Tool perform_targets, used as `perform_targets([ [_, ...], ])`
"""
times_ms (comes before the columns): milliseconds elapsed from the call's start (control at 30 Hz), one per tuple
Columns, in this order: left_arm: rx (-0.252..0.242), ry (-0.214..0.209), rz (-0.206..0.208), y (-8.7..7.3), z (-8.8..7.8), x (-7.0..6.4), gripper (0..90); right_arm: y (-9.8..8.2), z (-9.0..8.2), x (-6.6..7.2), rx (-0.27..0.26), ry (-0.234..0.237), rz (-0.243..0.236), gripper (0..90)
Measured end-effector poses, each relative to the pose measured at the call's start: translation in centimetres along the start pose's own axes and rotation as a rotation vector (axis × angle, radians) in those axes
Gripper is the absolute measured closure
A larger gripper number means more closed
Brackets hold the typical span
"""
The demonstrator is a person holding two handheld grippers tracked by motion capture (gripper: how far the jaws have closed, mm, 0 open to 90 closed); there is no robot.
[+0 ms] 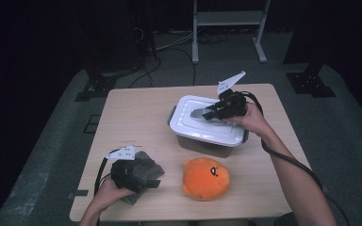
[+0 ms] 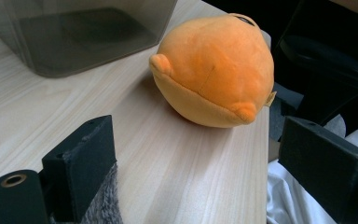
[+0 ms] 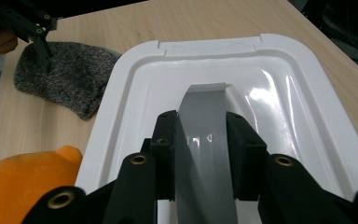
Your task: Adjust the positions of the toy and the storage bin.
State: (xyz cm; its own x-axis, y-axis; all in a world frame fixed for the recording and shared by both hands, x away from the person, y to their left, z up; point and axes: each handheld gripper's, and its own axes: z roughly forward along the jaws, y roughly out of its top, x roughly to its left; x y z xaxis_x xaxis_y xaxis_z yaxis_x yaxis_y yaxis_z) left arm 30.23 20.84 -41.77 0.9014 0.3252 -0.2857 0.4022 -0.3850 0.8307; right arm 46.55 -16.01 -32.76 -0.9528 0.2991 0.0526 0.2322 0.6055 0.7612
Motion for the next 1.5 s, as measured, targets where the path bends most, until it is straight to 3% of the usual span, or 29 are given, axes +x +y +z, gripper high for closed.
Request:
perform_targets([
  [267, 0.007, -0.002, 0.005, 0.0, 0.2, 0.1, 9.9, 0.3, -2.2, 1.0, -0.014, -0.017, -0.016, 66.2],
  [467, 0.005, 0.004, 0.004, 0.2, 0.3, 0.2, 9.5, -0.6, -4.9, 1.7, -0.03, -0.045, -0.012, 66.2],
  [1000, -0.004, 0.018, 0.0, 0.3, 0.5, 0.5, 8.2, -5.3, -12.1, 3.5, -0.061, -0.125, 0.039, 66.2],
  [1500, -0.017, 0.046, -0.002, 0.2, 0.2, 0.7, 8.2, -9.4, -14.9, 4.8, -0.059, -0.163, 0.077, 66.2],
])
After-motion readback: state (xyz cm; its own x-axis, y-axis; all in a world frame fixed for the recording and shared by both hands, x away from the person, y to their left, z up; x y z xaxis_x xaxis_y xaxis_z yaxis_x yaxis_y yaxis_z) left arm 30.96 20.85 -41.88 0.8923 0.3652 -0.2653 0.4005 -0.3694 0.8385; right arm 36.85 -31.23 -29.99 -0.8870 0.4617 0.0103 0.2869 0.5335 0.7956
